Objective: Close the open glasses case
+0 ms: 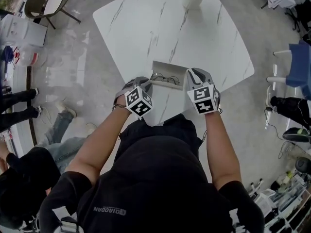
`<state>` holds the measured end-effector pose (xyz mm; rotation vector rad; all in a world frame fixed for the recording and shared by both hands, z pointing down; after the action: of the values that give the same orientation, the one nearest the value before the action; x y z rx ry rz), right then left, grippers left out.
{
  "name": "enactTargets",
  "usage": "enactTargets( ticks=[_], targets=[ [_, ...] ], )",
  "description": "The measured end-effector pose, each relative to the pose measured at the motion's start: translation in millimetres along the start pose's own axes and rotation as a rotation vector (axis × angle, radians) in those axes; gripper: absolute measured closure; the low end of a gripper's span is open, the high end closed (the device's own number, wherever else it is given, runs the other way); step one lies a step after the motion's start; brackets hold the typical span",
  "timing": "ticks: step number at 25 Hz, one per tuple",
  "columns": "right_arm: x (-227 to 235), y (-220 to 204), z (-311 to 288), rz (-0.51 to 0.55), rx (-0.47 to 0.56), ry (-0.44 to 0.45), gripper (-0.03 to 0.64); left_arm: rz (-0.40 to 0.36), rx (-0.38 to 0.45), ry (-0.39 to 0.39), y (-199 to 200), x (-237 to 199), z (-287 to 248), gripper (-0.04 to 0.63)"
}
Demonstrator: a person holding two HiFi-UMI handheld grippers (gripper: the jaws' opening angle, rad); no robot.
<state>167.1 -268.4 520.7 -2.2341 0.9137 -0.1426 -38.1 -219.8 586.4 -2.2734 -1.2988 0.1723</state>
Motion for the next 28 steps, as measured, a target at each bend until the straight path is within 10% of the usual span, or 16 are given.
enactTargets(
  ticks=[28],
  targets=[
    [0,-9,-15,-0.17,0.01,0.059,0.574,-0.015,-0.003,0.004,0,1,-2,0.511]
  ],
)
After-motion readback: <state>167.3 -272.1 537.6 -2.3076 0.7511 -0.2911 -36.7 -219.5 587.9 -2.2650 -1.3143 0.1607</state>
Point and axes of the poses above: the fingertips, and each gripper's own axes: z backward along the fingers, x to its right, y out of its top, the point moved 8 cm from there along z, backward along the fingers, and after that the axes turned 3 degrees about -z, right-handed, at the moved point
